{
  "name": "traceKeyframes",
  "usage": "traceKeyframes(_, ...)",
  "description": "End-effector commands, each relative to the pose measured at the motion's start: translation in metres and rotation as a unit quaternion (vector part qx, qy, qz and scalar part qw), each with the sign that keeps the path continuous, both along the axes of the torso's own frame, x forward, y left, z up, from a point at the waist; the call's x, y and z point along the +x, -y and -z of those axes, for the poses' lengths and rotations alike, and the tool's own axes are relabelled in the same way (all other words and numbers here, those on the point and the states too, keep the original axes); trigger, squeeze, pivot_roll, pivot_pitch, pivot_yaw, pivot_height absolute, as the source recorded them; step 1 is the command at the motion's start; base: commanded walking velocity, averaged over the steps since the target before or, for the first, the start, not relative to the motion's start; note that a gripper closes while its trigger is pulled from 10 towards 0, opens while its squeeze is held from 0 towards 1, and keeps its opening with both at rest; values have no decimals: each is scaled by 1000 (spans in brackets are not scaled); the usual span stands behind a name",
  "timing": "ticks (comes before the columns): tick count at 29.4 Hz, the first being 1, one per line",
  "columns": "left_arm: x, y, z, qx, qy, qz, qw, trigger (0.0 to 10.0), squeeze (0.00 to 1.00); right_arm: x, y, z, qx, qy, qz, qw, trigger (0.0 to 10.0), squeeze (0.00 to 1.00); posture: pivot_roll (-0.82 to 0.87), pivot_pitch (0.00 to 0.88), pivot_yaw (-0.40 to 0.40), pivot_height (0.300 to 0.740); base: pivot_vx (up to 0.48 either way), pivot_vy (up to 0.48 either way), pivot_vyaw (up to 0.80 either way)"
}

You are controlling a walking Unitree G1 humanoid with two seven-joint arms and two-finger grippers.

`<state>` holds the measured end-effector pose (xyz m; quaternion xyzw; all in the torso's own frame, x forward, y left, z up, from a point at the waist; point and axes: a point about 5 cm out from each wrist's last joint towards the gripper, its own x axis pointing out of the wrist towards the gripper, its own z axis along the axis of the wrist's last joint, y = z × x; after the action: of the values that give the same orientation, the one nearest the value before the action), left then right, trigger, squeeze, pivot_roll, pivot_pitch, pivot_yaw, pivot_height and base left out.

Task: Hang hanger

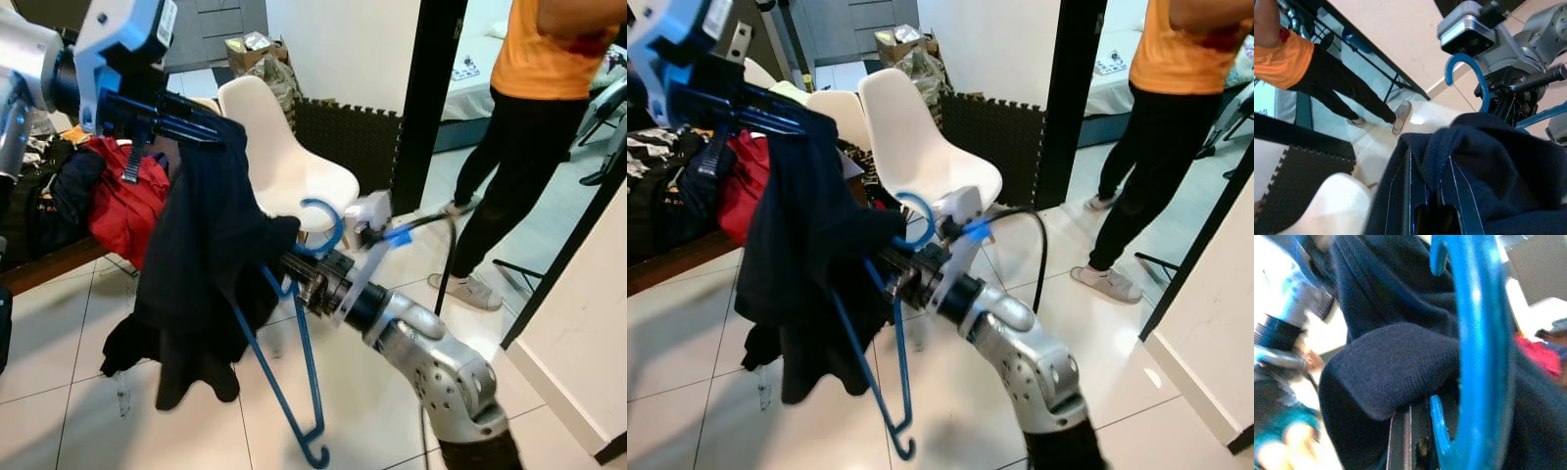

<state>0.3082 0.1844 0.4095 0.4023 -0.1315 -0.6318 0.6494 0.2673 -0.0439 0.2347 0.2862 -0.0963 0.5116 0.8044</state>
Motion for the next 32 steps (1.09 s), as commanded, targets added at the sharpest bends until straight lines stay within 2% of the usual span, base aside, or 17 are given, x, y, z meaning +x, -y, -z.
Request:
traceKeyframes(1, -3, 3, -6, -4, 5, 15, 1000, 10000, 0, -5, 1, -16, 63, 27, -30, 997, 10000, 0, 152, 0, 78, 740, 0, 0, 0)
traceKeyframes(3, -3, 3, -6, -4, 5, 15, 1000, 10000, 0, -5, 1, -16, 63, 27, -30, 997, 10000, 0, 152, 0, 78, 740, 0, 0, 0)
traceKeyframes(4, -4, 3, -9, -9, 6, 16, 1000, 10000, 0, -6, 2, -16, 85, 24, -45, 995, 10000, 0, 154, 0, 77, 740, 0, 0, 0)
traceKeyframes(9, -6, 0, -19, -22, 13, 13, 1000, 10000, 0, -4, 2, -6, 80, 12, -44, 996, 10000, 0, 159, 0, 79, 740, 0, 0, 0)
traceKeyframes(10, -7, -4, -30, -40, 22, 8, 999, 10000, 0, -2, 4, 1, 72, 4, -37, 997, 10000, 0, 158, 0, 78, 740, 0, 0, 0)
traceKeyframes(12, -7, -4, -30, -40, 22, 8, 999, 10000, 0, -2, 4, 1, 72, 4, -37, 997, 10000, 0, 158, 0, 78, 740, 0, 0, 0)
traceKeyframes(13, -14, -15, -58, -100, 36, 0, 994, 10000, 0, 1, 13, 9, 66, 1, -23, 998, 10000, 0, 161, 0, 77, 740, 0, 0, 0)
traceKeyframes(14, -14, -15, -58, -100, 36, 0, 994, 10000, 0, 1, 13, 9, 66, 1, -23, 998, 10000, 0, 161, 0, 77, 740, 0, 0, 0)
traceKeyframes(15, -19, -20, -71, -133, 36, 3, 990, 10000, 0, 3, 19, 10, 65, 4, -18, 998, 10000, 0, 163, 0, 78, 740, 0, 0, 0)
traceKeyframes(16, -19, -20, -71, -133, 36, 3, 990, 10000, 0, 3, 19, 10, 65, 4, -18, 998, 10000, 0, 163, 0, 78, 740, 0, 0, 0)
traceKeyframes(19, -27, -28, -84, -175, 26, 14, 984, 10000, 0, 5, 26, 11, 62, 9, -12, 998, 10000, 0, 168, 0, 77, 740, 0, 0, 0)
traceKeyframes(21, -31, -33, -86, -187, 4, 23, 982, 10000, 0, 8, 30, 11, 59, 12, -7, 998, 10000, 0, 169, 0, 78, 740, 0, 0, 0)
traceKeyframes(24, -34, -36, -78, -181, -36, 32, 982, 10000, 0, 7, 33, 9, 67, 17, -13, 998, 10000, 0, 175, 0, 76, 740, 0, 0, 0)
traceKeyframes(27, -34, -37, -77, -181, -43, 32, 982, 10000, 0, 7, 34, 9, 68, 19, -16, 997, 10000, 0, 175, 0, 76, 740, 0, 0, 0)
traceKeyframes(28, -31, -39, -69, -167, -51, 18, 984, 10000, 0, 6, 32, 9, 64, 22, -21, 997, 10000, 0, 175, 0, 76, 740, 0, 0, 0)
traceKeyframes(30, -25, -41, -54, -148, -66, -3, 987, 10000, 0, 7, 23, 14, 11, 28, -17, 999, 10000, 0, 175, 0, 76, 740, 0, 0, 0)
traceKeyframes(32, -23, -42, -51, -145, -70, -7, 987, 10000, 0, 7, 21, 15, -4, 31, -16, 999, 10000, 0, 175, 0, 76, 740, 0, 0, 0)
